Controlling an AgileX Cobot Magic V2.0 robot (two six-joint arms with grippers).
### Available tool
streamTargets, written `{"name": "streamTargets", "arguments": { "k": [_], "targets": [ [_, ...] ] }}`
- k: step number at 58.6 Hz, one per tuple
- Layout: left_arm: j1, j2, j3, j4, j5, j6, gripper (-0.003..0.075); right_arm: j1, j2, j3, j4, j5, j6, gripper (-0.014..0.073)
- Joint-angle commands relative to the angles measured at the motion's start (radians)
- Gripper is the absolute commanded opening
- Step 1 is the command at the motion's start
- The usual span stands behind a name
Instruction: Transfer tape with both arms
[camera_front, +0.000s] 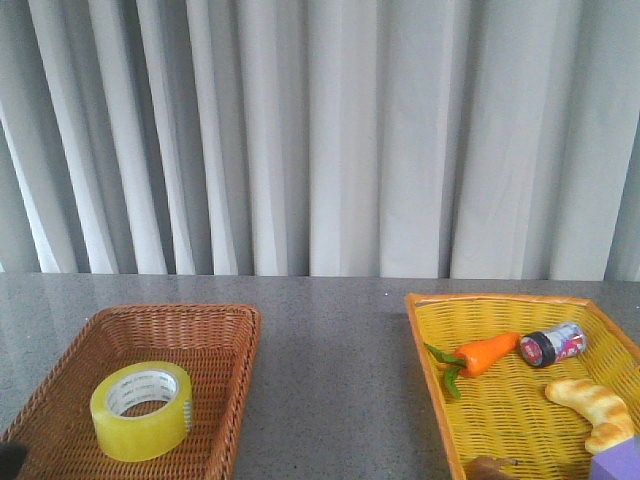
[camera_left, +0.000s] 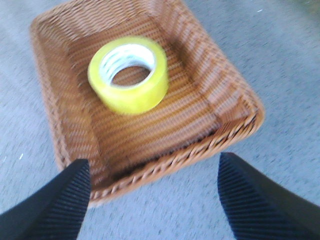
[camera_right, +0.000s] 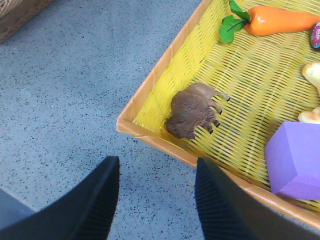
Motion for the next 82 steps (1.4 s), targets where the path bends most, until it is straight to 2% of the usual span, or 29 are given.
{"name": "streamTargets", "arguments": {
  "k": [1,12,19,25,42,47,82],
  "targets": [
    [0.0,-0.087,0.064,0.052,-0.098,-0.072,0.0524,-0.006,-0.005,-0.027,-0.004,-0.06,0.0,0.0344],
    [0.0,-0.215,0.214,0.055,-0.147,-0.132,0.0522,-0.006,-0.005,-0.027,-0.004,-0.059,0.0,0.0344],
    [0.0,-0.267,0.276,0.055,-0.188,-0.141,0.0477,-0.006,-0.005,-0.027,-0.004,-0.059,0.0,0.0322],
    [0.0,-0.288,0.307,0.055,-0.215,-0.14,0.0385,-0.006,-0.005,-0.027,-0.004,-0.057,0.0,0.0256],
    [0.0,-0.286,0.319,0.055,-0.233,-0.14,0.0064,-0.006,-0.005,-0.027,-0.004,-0.057,0.0,-0.0013],
    [0.0,-0.286,0.319,0.055,-0.243,-0.14,-0.0004,-0.006,-0.005,-0.027,-0.004,-0.057,0.0,-0.0008],
    [-0.001,-0.31,0.329,0.055,-0.229,-0.14,-0.0006,-0.006,-0.006,-0.027,-0.006,-0.045,0.0,-0.0007]
  ]
}}
